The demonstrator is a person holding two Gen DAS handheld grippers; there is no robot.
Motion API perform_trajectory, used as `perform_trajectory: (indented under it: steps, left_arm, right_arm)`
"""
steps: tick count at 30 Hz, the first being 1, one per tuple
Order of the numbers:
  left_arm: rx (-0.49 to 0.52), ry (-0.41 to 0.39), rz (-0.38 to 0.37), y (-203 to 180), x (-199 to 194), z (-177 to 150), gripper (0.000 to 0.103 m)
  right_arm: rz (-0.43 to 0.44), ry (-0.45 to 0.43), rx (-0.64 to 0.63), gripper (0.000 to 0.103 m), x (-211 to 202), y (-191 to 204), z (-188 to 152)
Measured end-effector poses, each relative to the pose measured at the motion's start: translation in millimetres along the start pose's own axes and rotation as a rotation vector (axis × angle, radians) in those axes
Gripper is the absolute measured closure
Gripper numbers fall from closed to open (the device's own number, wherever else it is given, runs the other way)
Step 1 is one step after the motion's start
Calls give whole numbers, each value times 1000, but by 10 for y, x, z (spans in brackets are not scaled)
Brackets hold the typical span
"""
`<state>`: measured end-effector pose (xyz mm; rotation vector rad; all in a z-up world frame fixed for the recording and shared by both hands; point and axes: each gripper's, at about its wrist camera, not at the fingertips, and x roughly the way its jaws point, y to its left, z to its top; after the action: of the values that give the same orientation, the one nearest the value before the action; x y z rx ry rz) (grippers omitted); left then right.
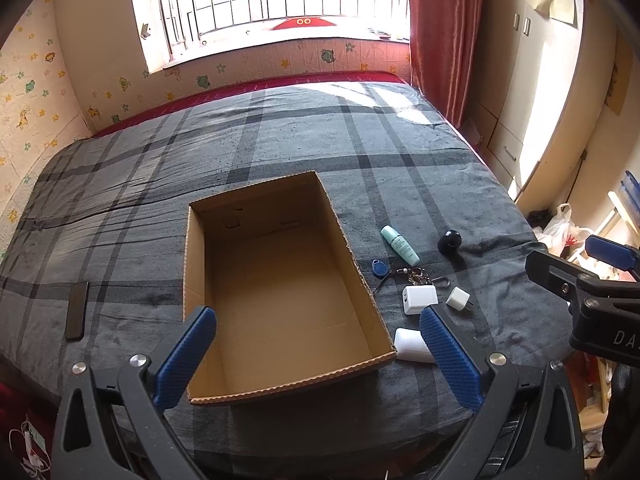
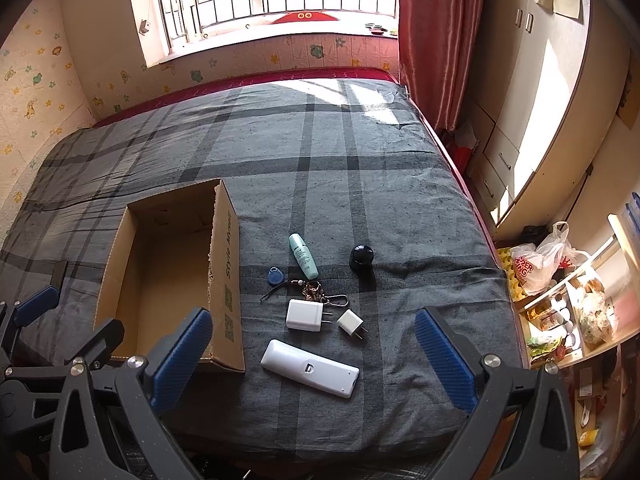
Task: Organize rigid objects
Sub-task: 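Move both tools toward the open cardboard box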
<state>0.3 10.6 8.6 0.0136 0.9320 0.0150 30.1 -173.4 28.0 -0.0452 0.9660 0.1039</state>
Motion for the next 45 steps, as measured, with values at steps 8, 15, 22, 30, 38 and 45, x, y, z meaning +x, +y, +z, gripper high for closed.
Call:
perform_trajectory:
  steps: [8,15,22,30,38,45]
  left_arm:
    - [-4,-1,-4,29,9,10,0]
    - [-13,3,-1,67,23,24,0]
    - [-21,-4,-3,98,38,80,0]
    - [-20,-12,-2,96,42,144,0]
    - [-44,-25,14,164,15,168,0]
    - [-80,-25,48,343,41,187,0]
  right_arm:
    - [-2,3,2,0,5,1,15]
    - [4,7,3,0,14,13,16]
    - [1,4,10,0,15,16,58]
    - [1,-11,15,0,-5,-21,125]
    - [9,-17,9,0,14,-26,139]
    - [17,-8,6,0,71,-4,136]
